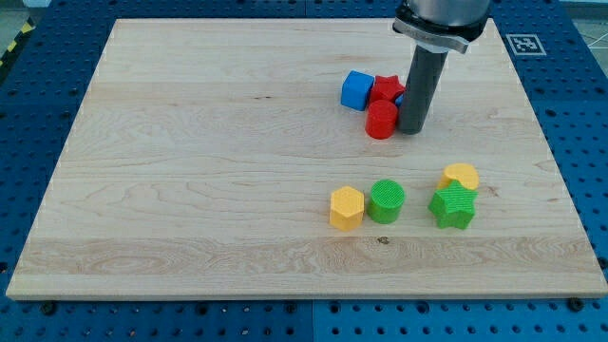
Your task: Push the red circle in between the blue cube and the blue triangle
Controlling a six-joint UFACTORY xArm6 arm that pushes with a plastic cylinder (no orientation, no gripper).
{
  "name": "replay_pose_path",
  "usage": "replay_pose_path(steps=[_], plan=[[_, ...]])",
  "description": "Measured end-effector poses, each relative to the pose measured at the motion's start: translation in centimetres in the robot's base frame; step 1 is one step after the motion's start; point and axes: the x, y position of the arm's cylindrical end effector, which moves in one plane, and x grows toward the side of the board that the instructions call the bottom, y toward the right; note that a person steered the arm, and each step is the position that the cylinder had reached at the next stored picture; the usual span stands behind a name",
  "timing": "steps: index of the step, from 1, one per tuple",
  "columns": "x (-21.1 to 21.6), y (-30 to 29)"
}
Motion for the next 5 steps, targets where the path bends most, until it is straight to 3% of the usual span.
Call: replay_pose_path(steps=[1,2,5], plan=[[3.0,-0.9],[3.3,-3.0],[-1.5,-4.0]])
